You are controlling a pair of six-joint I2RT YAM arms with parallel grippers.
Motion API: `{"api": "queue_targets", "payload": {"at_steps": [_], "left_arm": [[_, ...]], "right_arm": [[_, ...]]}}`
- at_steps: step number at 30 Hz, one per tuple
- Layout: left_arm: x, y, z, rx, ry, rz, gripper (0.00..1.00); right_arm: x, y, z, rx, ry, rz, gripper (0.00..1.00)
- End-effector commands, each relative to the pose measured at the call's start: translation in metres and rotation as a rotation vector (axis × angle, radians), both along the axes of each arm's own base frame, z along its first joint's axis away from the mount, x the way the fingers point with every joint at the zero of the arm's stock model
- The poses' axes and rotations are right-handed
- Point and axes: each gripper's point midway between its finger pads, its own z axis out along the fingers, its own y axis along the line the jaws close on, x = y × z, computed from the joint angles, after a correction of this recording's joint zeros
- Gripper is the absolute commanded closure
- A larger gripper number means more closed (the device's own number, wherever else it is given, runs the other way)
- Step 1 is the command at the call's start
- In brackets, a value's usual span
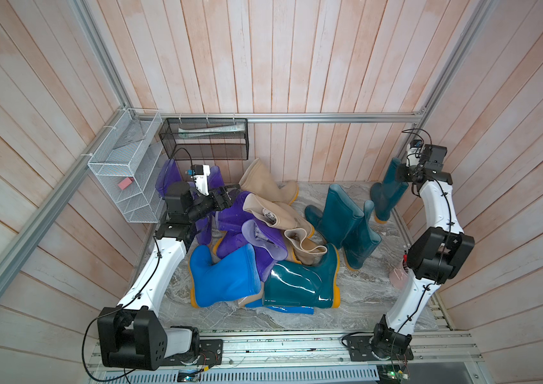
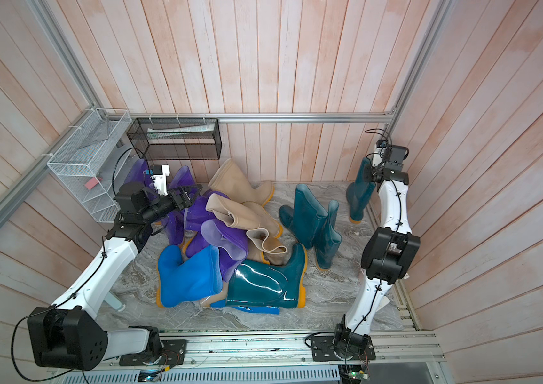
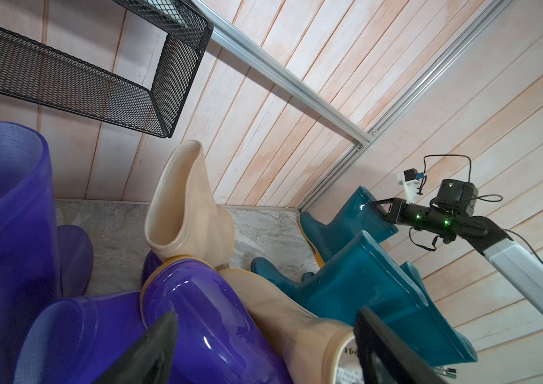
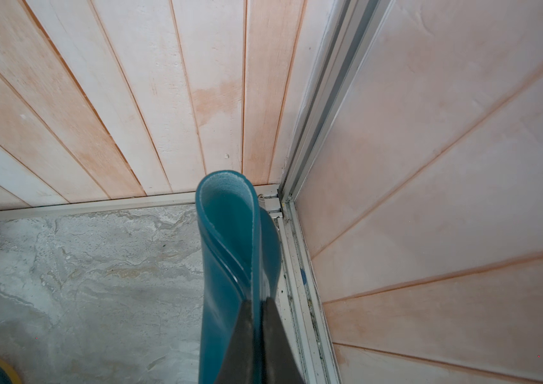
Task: Match and arrange rain boots in pairs
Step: Place the rain boot at the corner of the board.
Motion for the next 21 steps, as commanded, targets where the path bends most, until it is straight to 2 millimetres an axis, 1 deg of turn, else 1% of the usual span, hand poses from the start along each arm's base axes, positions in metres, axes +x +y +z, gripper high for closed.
{"api": "queue_targets", "payload": {"at_steps": [1,3,5,7,10,12,18,21], "left_arm": [[0.001,0.000,-0.001,-0.008,-0.008,-0.009,0.14],[0.001,0.000,-0.001,-0.008,-0.009,-0.009,0.14],[0.001,0.001,-0.001,-0.008,-0.009,-0.007,0.14],[0.001,0.000,-0.002,-0.010,-0.005,-0.011,0.14],[0.002,0.000,-0.002,-0.013,-0.004,-0.013,0.14],[0.001,-0.001,-0.001,-0.013,-0.006,-0.015,0.14],[0.000,0.000,0.001,-0.009,-0.014,-0.009,0.14],[0.000,-0.001,0.000,-0.013,-0.010,-0.017,0.14]], "right_arm": [[0.005,0.007,0.043,-0.020,-0.117,0.044,1.00],[0.006,0.006,0.034,-0.023,-0.094,0.043,1.00],[0.006,0.005,0.033,-0.031,-0.099,0.031,1.00],[0.004,0.008,0.041,-0.038,-0.125,0.035,1.00],[0.003,0.011,0.060,-0.041,-0.170,0.036,1.00],[0.004,0.015,0.068,-0.047,-0.185,0.041,1.00],[0.007,0.019,0.060,-0.057,-0.155,0.047,1.00],[0.005,0.024,0.065,-0.064,-0.169,0.056,1.00]]}}
